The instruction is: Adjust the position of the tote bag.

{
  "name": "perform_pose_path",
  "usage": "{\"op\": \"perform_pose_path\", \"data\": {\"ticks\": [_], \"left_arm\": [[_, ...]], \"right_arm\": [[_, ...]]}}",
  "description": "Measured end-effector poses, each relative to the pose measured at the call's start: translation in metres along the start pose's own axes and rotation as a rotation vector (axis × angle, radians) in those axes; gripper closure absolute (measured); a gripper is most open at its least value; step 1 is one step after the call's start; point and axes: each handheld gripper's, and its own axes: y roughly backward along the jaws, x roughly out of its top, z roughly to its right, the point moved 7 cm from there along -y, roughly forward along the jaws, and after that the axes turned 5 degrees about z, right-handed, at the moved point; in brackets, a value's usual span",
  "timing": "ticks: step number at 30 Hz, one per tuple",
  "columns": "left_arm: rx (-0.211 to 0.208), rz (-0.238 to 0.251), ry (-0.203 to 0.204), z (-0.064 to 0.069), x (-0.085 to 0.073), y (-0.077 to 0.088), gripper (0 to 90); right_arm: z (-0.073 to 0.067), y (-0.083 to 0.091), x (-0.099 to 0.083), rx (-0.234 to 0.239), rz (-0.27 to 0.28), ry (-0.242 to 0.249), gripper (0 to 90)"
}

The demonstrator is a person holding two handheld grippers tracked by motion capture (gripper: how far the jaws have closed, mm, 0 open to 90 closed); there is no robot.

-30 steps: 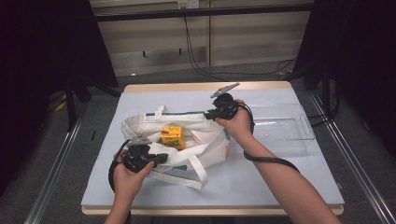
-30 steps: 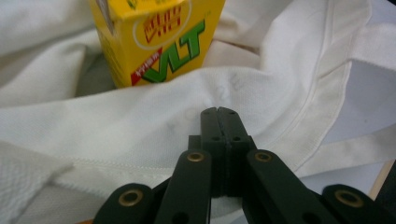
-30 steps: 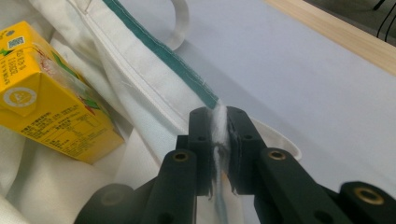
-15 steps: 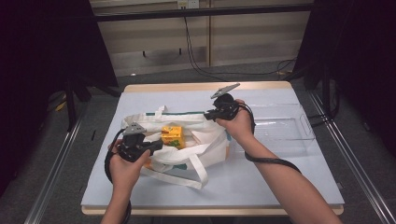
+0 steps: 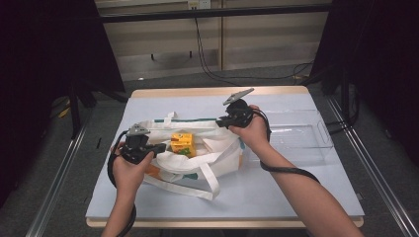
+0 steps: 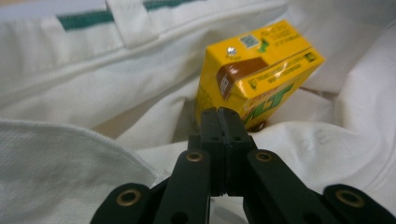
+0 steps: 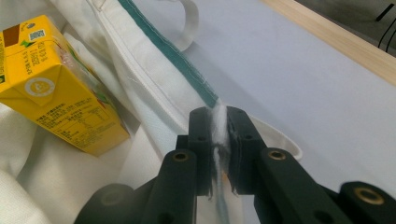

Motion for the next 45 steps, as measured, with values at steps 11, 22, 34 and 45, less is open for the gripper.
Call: {"op": "perform_pose_path", "data": {"ticks": [11,22,34,45], "left_arm": [[-0.018,-0.072,0.038,-0.004,-0.032,-0.011,90.0],[-0.023,-0.107,0.030,-0.001,-0.048,-0.010,90.0],[-0.029,-0.117,0.053,-0.001,-0.059,-0.005,90.0],[-0.029,-0.116,0.048,0.000,-0.059,-0.005,90.0]], "right_arm": [[0.007,-0.002,-0.005,-0.016,0.005,-0.021,81.0],[0.016,-0.010,-0.010,-0.056,-0.017,-0.050,81.0],[0.019,-0.014,-0.012,-0.059,-0.025,-0.068,80.9],[0.019,-0.016,-0.013,-0.067,-0.036,-0.062,80.7]]}}
